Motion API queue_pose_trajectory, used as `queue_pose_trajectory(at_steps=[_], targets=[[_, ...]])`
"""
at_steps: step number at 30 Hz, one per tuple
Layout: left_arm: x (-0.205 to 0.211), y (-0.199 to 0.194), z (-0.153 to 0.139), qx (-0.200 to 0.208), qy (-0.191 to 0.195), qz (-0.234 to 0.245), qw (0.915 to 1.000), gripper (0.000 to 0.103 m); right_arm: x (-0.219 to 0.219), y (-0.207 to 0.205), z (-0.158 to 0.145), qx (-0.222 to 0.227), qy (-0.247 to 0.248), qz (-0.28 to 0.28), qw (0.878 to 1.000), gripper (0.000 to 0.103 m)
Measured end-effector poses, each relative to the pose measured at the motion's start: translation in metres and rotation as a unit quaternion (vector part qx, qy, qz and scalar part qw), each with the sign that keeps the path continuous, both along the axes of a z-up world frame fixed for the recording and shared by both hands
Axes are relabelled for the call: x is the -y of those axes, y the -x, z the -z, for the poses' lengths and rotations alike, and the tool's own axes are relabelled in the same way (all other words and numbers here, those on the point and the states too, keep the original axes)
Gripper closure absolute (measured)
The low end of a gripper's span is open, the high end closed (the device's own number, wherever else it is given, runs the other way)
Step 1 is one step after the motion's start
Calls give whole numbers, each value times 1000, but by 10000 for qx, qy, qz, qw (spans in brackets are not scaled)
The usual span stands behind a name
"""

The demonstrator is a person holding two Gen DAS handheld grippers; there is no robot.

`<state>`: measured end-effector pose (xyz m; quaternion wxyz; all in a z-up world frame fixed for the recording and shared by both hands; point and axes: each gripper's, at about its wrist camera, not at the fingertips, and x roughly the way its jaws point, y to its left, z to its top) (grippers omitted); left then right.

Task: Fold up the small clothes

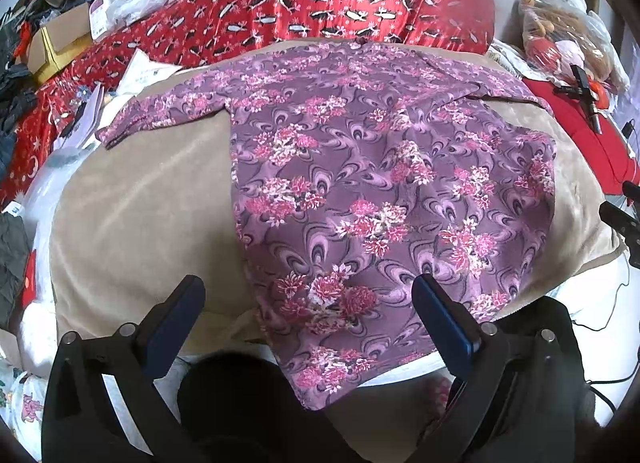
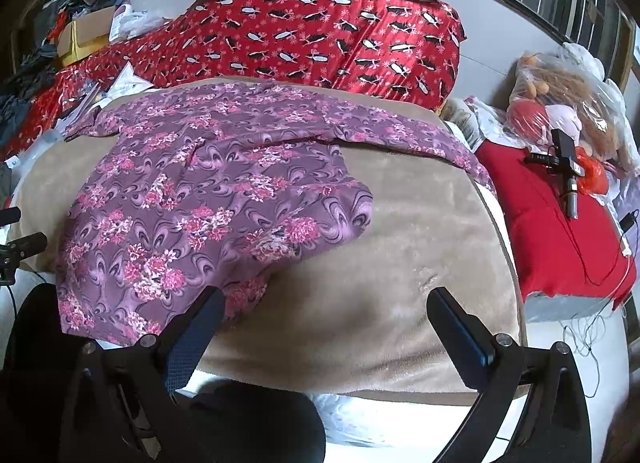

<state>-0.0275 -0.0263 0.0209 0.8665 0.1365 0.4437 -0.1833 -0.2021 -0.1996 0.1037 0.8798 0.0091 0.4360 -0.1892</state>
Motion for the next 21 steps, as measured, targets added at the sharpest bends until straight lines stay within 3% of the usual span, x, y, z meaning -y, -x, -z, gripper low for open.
queue_pose_trajectory(at_steps=[4,8,13,17,21], targets=[[-2,-10,8,-249,-5,-92,9996,0,5,-2,2,93,-71,28,9999,2],[-20,-35,22,-701,35,-524,9962,0,20,-6,7,131,-209,48,9997,2],[-42,-57,45,-1394,199,-995,9850,0,71,-13,23,122,-681,410,9968,2],[-32,-58,65,-1955,292,-888,9762,0,94,-34,44,108,-755,258,9968,2],[-12,-53,81,-2226,146,-620,9728,0,95,-69,64,-35,-733,-272,9969,4]])
